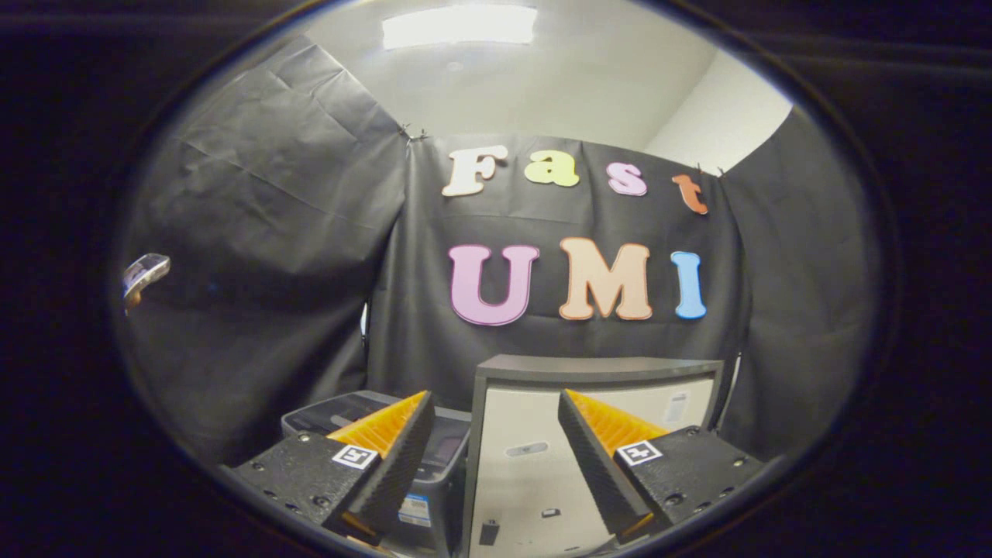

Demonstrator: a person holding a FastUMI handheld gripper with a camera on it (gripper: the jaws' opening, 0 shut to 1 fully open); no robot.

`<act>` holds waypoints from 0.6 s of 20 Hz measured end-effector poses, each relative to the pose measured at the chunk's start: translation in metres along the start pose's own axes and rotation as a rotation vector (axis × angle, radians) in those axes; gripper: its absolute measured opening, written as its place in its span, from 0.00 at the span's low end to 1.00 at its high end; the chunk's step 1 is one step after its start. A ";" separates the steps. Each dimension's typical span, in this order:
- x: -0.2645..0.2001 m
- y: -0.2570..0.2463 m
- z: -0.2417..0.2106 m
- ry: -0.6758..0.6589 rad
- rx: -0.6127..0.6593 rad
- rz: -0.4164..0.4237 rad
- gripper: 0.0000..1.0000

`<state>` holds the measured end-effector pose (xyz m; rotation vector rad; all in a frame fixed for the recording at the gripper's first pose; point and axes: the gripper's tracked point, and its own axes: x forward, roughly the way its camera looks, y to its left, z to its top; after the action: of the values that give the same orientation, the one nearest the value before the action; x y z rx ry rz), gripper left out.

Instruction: Put the clothes into the washing machine and then close the washing machine lid.

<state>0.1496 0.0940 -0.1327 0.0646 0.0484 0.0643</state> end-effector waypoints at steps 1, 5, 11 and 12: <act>-0.004 0.000 -0.004 0.003 0.022 -0.003 0.96; -0.017 -0.003 -0.015 0.033 0.075 -0.010 0.96; -0.018 -0.010 -0.021 0.073 0.031 -0.008 0.96; -0.016 -0.009 -0.020 0.077 0.026 -0.001 0.96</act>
<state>0.1335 0.0852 -0.1523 0.0879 0.1266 0.0650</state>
